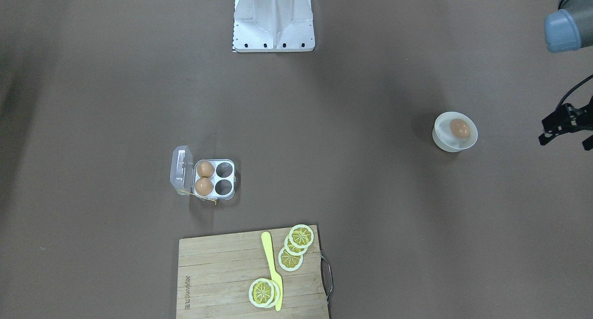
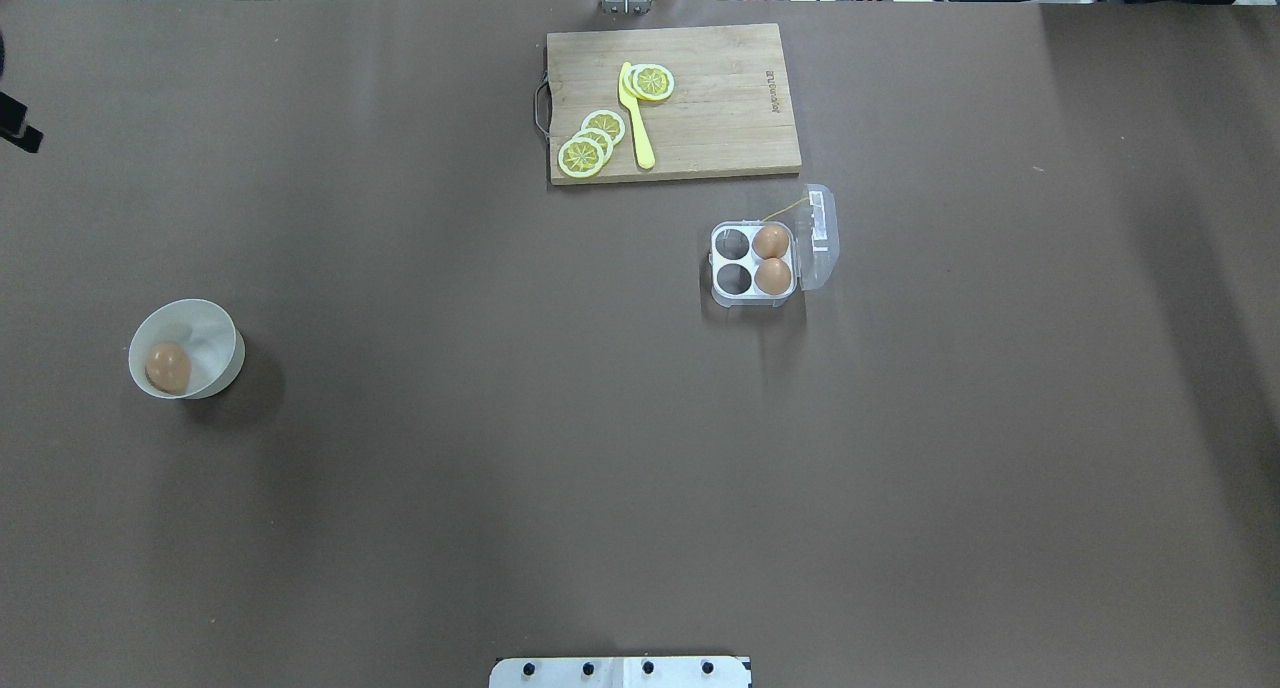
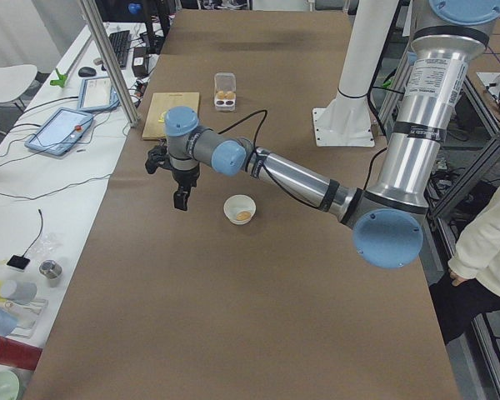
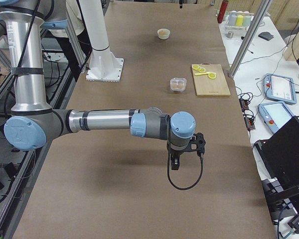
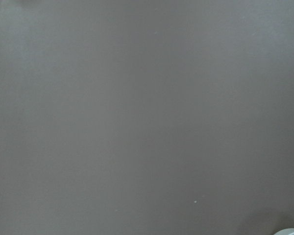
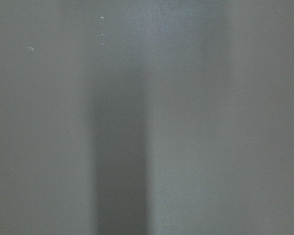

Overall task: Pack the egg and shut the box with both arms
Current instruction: 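Move the left gripper over the white bowl and lower toward the egg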

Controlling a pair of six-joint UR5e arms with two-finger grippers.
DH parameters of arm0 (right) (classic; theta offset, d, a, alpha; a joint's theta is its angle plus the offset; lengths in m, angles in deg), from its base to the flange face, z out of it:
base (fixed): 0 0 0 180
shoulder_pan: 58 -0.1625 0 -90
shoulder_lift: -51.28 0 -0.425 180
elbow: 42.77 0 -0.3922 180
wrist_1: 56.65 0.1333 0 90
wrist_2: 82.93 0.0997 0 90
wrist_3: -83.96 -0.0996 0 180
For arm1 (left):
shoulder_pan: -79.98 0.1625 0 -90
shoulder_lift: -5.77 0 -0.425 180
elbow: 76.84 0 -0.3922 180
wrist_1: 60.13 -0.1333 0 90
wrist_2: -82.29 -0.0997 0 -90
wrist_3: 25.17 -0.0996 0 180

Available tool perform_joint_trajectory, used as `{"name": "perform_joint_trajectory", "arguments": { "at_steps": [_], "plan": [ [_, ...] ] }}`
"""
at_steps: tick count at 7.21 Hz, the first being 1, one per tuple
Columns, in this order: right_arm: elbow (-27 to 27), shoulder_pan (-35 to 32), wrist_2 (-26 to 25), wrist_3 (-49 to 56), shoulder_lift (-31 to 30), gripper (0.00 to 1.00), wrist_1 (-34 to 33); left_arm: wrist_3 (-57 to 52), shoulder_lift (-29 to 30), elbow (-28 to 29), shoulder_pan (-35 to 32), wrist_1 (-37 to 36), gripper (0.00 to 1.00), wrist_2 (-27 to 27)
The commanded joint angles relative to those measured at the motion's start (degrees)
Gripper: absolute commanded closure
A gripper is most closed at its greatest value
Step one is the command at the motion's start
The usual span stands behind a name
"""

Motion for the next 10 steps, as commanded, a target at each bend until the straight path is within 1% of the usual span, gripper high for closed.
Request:
{"name": "perform_joint_trajectory", "arguments": {
  "at_steps": [1,2,3,4,5,6,7,9,10],
  "plan": [
    [-0.04,0.0,-0.05,-0.01,0.63,0.0,-0.85,9.52,2.57,-0.37,6.79,-0.03,0.02,-5.71],
    [-0.13,0.0,0.04,-0.01,0.54,0.0,-0.85,11.62,1.79,-0.64,8.55,-0.03,0.04,-6.71],
    [-0.13,0.0,0.12,-0.01,0.46,0.0,-0.85,12.95,0.91,-0.82,9.96,0.31,0.12,-8.55],
    [-0.21,0.0,0.12,-0.01,0.37,0.0,-0.85,14.62,-0.75,-1.17,12.15,1.1,0.12,-9.79],
    [-0.22,0.0,0.12,-0.01,0.45,0.0,-0.85,19.5,-2.86,-1.26,13.91,5.37,0.12,-10.23],
    [-0.13,0.0,0.04,0.08,0.46,0.0,-0.85,24.25,-5.93,-1.26,14.62,11.42,0.12,-10.15],
    [-0.13,0.0,0.04,0.08,0.37,0.0,-0.85,27.61,-6.74,-1.17,15.76,13.39,0.12,-10.24],
    [-0.13,0.0,0.04,-0.01,0.19,0.0,-0.85,29.73,-7.1,-1.08,18.04,13.5,0.13,-11.64],
    [-0.21,0.0,0.12,-0.01,0.28,0.0,-0.85,30.79,-7.1,-1.09,20.58,13.41,0.16,-14.43]
  ]
}}
